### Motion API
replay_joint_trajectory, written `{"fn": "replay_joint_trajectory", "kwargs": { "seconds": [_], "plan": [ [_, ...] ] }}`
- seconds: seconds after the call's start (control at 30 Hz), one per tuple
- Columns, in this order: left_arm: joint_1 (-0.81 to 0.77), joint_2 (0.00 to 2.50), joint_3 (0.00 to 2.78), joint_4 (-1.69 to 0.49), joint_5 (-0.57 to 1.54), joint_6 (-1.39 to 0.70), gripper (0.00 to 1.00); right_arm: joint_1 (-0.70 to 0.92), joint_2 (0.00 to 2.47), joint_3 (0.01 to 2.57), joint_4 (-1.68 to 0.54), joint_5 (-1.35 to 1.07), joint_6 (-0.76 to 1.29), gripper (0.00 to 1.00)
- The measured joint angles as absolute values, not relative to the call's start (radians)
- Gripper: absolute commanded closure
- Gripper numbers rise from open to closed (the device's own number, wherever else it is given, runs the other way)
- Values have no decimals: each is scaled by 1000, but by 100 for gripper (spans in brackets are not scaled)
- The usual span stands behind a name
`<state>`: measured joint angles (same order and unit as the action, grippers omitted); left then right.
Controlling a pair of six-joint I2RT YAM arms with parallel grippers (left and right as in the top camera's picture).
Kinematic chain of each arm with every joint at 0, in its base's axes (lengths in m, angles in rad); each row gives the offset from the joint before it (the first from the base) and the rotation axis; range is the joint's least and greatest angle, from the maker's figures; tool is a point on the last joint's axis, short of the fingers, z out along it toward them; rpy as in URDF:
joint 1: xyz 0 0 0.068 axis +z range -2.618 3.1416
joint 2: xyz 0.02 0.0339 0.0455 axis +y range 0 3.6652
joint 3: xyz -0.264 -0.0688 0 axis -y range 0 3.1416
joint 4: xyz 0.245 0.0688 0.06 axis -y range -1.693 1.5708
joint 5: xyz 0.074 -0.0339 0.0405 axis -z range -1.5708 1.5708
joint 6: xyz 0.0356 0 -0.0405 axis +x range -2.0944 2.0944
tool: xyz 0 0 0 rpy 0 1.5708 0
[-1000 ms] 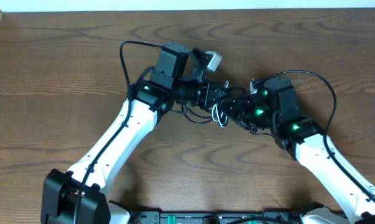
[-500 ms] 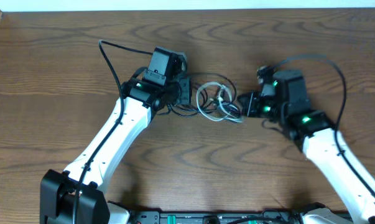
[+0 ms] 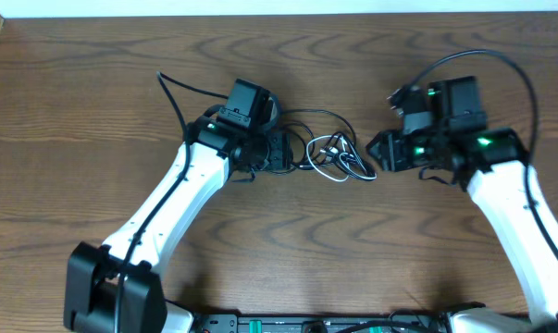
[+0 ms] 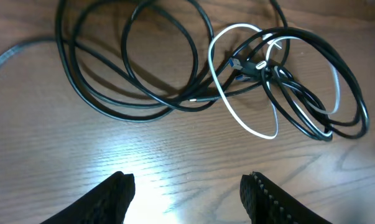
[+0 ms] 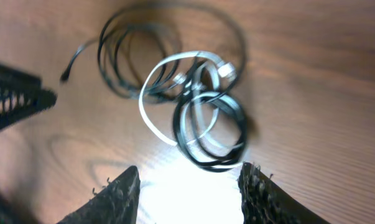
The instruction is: Untangle cables
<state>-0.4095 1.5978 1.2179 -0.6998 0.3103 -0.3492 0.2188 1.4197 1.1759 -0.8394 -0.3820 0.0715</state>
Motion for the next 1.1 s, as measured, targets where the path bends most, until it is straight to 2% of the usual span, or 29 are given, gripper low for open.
{"fn": "replay_joint_trajectory", "kwargs": {
  "seconds": [0.17, 0.23, 0.53, 0.67, 0.7, 0.77, 0.83, 1.0, 1.07, 1.1],
  "plan": [
    [-410, 1662, 1218, -699, 317, -429, 40, 312, 1636, 1174, -805, -405, -17, 67],
    [-410, 1664, 1218, -699, 320, -441, 40, 331, 1691, 1172, -759, -369, -30, 98],
    [-445, 1665, 1218, -699, 406, -446, 40, 337, 1715, 1169, -680, -221, 15, 99],
    [-460, 1665, 1218, -693, 413, -446, 41, 336, 1701, 1243, -649, -496, 23, 99],
    [-461, 1665, 1218, -692, 413, -446, 42, 336, 1680, 1276, -651, -522, 23, 99],
    [-460, 1665, 1218, -691, 413, -446, 51, 335, 1588, 1348, -645, -533, 23, 99],
    [-460, 1665, 1217, -666, 428, -451, 53, 335, 1509, 1372, -643, -522, 46, 99],
    [-461, 1665, 1216, -493, 557, -480, 52, 335, 1485, 1374, -646, -413, 147, 99],
    [-461, 1665, 1216, -442, 599, -495, 41, 335, 1485, 1374, -648, -403, 188, 99],
    [-461, 1665, 1214, -384, 654, -502, 41, 335, 1485, 1374, -646, -402, 200, 99]
  ]
}}
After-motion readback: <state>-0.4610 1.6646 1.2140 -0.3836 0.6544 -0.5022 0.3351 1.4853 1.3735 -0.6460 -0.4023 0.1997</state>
